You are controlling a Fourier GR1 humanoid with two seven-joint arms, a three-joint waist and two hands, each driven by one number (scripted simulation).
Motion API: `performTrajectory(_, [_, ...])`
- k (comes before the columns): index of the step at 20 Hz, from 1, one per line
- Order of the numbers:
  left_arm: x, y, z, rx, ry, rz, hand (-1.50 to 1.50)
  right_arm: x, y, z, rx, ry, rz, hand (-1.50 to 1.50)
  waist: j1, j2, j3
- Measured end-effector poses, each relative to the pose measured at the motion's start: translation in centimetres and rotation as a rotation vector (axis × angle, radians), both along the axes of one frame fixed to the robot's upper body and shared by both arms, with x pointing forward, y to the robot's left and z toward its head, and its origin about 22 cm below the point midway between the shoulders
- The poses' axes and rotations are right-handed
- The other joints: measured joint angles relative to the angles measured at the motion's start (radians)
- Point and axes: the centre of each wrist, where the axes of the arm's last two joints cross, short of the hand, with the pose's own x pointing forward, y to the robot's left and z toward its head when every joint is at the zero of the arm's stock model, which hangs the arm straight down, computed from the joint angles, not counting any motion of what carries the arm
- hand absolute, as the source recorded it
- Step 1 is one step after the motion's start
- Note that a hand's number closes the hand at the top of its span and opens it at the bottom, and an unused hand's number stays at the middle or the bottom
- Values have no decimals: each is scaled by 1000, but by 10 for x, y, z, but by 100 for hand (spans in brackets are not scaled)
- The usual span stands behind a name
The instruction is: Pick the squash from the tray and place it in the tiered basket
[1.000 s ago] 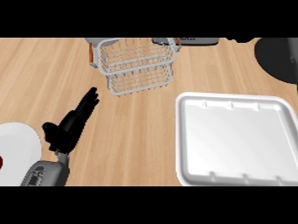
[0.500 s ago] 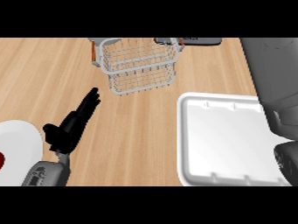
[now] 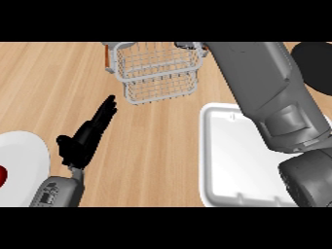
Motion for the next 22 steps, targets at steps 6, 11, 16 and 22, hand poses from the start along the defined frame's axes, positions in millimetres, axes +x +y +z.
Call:
performTrajectory(6, [1,0,-1,3,-7,-20,0,-2,29,-17,19,28,11,150,16,3,-1])
performTrajectory(11, [3,6,-2,2,-4,-20,0,-1,36,-26,76,92,37,150,20,4,-1])
performTrajectory(16, [0,3,-7,-2,3,-21,0,1,38,-32,147,277,5,-150,22,3,-1])
performTrajectory(22, [-3,4,-8,-2,6,-20,0,2,39,-35,259,474,-30,-150,19,1,-1])
